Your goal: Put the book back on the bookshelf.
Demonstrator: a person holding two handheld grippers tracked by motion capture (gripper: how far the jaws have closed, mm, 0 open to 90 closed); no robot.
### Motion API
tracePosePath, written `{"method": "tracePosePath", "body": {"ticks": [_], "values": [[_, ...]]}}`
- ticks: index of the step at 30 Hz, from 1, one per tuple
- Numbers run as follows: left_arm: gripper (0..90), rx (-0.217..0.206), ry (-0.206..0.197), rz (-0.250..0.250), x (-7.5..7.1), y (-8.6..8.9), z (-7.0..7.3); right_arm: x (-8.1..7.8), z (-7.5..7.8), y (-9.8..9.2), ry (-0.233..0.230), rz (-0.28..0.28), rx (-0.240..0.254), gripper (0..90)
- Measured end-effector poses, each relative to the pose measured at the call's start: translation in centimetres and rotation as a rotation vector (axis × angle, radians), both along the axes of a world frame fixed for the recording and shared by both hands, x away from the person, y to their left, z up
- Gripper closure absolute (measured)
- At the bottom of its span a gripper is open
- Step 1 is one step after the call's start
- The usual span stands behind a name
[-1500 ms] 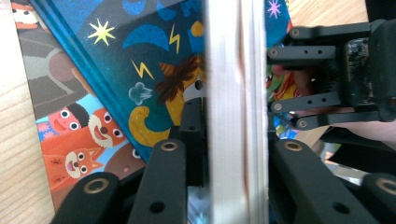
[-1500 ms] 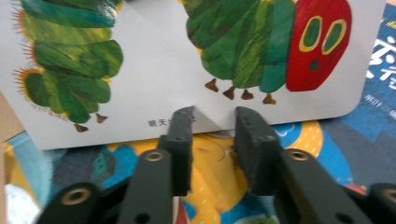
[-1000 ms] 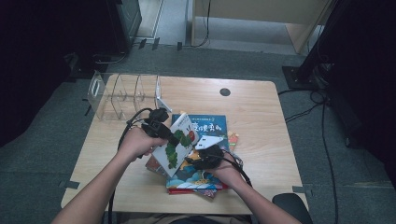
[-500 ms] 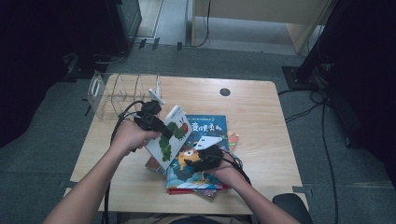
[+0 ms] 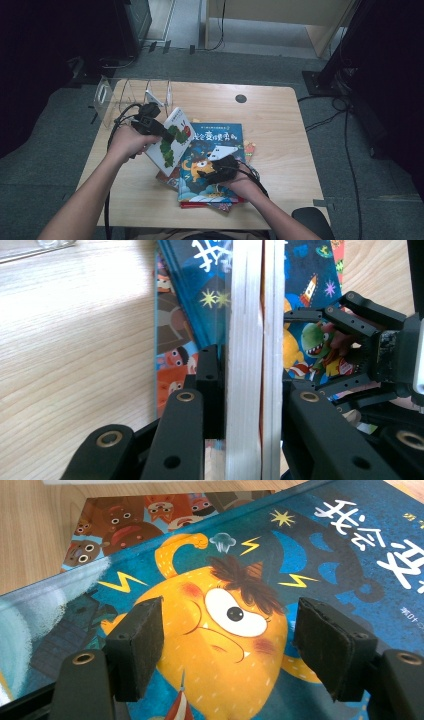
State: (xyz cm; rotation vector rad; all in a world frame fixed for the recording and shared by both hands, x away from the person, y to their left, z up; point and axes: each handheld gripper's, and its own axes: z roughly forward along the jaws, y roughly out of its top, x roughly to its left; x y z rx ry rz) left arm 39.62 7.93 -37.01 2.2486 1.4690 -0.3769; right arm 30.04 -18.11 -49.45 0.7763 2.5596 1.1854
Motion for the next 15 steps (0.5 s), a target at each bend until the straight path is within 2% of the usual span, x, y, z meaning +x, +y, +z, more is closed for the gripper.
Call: {"method": "tracePosePath", "body": {"ticks": [15], "values": [[76.8, 0.003, 0.013, 0.045, 0.7, 2.3, -0.2, 0.0, 0.0, 0.0, -0.001, -0.003, -0.002, 27.3]]}}
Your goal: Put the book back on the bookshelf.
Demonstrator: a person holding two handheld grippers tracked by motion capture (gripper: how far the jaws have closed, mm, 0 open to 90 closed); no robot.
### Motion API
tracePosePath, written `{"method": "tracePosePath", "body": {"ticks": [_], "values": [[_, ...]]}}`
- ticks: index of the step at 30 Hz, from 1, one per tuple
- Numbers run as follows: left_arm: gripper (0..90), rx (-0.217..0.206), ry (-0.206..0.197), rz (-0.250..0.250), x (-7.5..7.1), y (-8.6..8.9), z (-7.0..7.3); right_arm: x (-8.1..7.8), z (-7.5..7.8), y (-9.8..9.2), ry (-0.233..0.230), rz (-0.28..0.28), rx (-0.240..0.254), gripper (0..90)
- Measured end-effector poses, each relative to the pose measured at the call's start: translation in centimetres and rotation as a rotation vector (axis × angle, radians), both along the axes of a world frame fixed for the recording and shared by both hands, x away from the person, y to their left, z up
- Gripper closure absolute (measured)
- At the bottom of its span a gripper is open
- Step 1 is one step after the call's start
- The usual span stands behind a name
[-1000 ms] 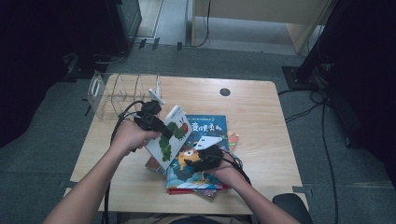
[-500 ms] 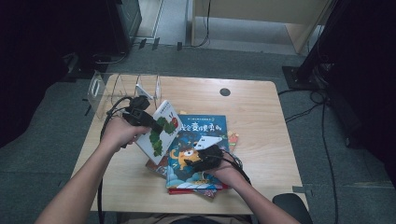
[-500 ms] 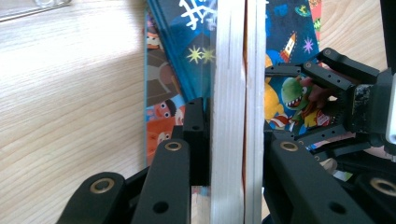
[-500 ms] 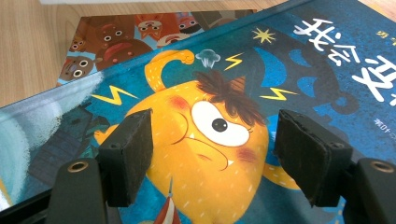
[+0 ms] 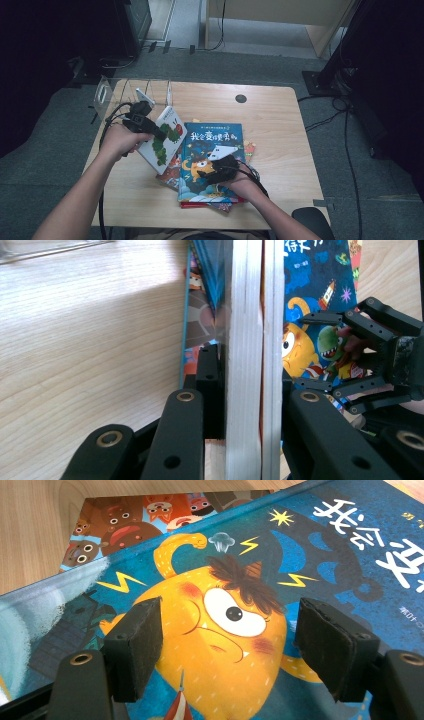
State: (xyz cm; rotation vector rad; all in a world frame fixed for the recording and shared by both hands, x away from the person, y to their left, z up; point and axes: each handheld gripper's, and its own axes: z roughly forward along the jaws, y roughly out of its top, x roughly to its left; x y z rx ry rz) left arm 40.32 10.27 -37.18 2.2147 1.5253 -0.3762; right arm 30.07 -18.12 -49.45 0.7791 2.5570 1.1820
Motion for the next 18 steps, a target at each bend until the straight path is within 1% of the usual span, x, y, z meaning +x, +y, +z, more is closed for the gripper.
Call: {"method": "tracePosePath", "body": {"ticks": [3, 7, 14, 18], "values": [[76.8, 0.003, 0.007, 0.014, 0.1, 0.6, -0.1, 0.0, 0.0, 0.0, 0.001, 0.0, 0.0, 27.3], [76.7, -0.002, 0.005, 0.033, 0.2, 1.3, -0.1, 0.0, 0.0, 0.0, 0.001, 0.0, 0.0, 27.3], [76.6, -0.001, 0.011, 0.055, 0.3, 2.3, 0.0, 0.0, 0.0, 0.0, 0.001, 0.0, 0.0, 27.3], [76.5, -0.012, 0.017, 0.068, 0.3, 2.9, 0.0, 0.0, 0.0, 0.0, 0.0, 0.0, 0.0, 27.3]]}}
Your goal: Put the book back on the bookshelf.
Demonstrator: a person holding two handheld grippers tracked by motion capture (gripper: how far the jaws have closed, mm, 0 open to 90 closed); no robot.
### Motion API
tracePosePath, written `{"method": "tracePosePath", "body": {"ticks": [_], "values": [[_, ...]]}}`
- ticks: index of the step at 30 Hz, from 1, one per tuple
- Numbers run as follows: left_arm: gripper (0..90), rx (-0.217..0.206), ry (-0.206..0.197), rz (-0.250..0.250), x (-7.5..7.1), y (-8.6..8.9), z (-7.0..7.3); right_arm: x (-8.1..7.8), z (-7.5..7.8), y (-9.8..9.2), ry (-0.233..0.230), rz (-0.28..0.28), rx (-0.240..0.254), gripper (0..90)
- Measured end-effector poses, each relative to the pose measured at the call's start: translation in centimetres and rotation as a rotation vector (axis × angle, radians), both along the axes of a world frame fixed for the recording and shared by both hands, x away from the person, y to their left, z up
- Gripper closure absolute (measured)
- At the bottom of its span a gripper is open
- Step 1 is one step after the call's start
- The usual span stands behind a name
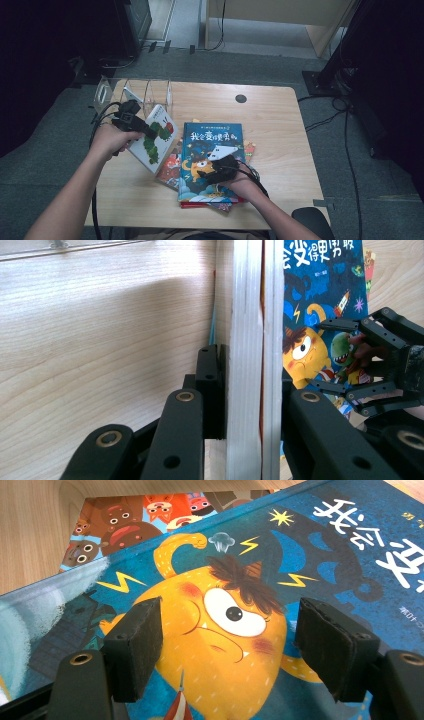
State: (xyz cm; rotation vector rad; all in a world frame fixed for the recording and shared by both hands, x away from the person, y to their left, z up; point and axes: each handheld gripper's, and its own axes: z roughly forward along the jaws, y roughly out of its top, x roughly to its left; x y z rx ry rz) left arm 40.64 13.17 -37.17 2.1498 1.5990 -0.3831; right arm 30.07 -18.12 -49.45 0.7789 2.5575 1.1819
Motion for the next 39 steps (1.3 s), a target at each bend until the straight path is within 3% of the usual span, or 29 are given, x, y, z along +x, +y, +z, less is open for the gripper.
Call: {"method": "tracePosePath", "body": {"ticks": [17, 30, 39], "values": [[76.5, 0.038, 0.003, 0.054, 0.5, 1.4, 0.3, 0.0, 0.0, 0.0, 0.0, 0.0, 0.0, 27.2], [76.5, 0.102, 0.004, 0.068, 2.0, 0.5, 0.6, 0.0, 0.0, 0.0, 0.001, 0.0, 0.0, 27.2], [76.7, 0.123, 0.01, 0.064, 2.3, 0.5, 0.8, 0.0, 0.0, 0.0, 0.001, 0.0, 0.0, 27.2]]}}
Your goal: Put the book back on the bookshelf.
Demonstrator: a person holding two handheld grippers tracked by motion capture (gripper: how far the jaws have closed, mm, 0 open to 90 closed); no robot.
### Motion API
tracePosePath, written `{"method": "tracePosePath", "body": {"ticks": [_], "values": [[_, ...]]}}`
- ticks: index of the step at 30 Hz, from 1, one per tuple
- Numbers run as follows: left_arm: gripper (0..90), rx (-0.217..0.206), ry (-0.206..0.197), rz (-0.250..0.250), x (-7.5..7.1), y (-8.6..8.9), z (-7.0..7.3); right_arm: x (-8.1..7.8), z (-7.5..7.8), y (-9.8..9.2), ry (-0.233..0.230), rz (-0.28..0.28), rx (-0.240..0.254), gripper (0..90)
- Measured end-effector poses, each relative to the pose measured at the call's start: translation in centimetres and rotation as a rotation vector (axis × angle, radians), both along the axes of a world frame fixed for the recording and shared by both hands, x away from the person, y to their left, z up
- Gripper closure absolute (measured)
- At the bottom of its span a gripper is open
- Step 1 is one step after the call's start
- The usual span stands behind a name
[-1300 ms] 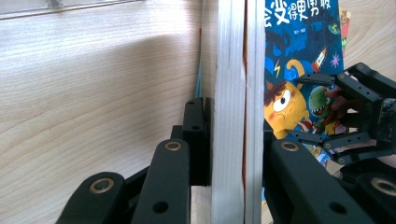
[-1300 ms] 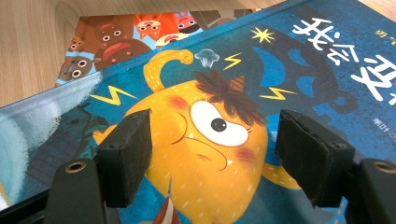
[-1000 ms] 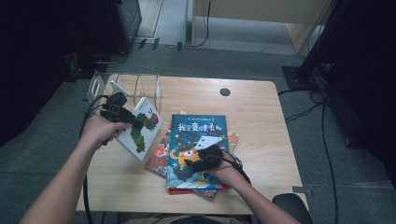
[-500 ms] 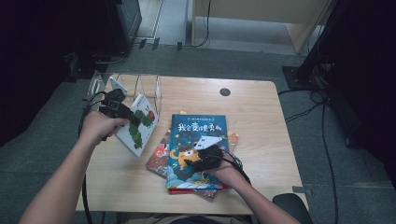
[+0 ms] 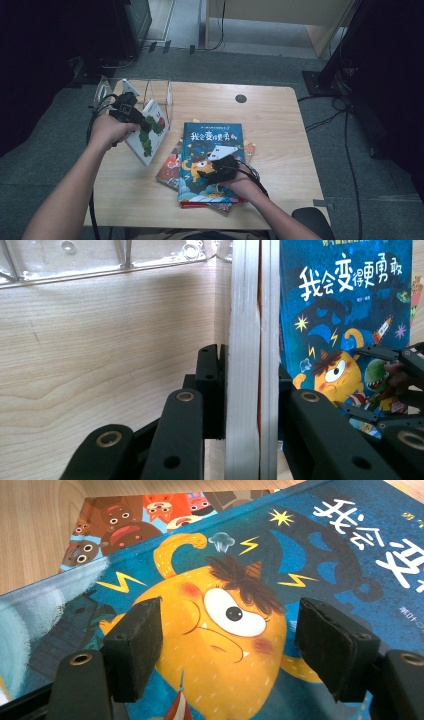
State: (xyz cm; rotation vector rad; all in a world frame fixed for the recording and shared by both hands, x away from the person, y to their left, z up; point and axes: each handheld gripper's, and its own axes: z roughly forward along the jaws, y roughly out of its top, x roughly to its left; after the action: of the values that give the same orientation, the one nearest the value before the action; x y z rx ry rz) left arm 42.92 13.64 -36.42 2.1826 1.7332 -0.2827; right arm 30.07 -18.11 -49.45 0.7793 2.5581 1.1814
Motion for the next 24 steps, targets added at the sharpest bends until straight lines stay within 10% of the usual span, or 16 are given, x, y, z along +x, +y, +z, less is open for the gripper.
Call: {"method": "tracePosePath", "body": {"ticks": [24], "values": [[76.6, 0.005, -0.014, 0.039, 2.4, -0.1, 0.8, 0.0, 0.0, 0.0, -0.001, 0.0, 0.0, 27.2]]}}
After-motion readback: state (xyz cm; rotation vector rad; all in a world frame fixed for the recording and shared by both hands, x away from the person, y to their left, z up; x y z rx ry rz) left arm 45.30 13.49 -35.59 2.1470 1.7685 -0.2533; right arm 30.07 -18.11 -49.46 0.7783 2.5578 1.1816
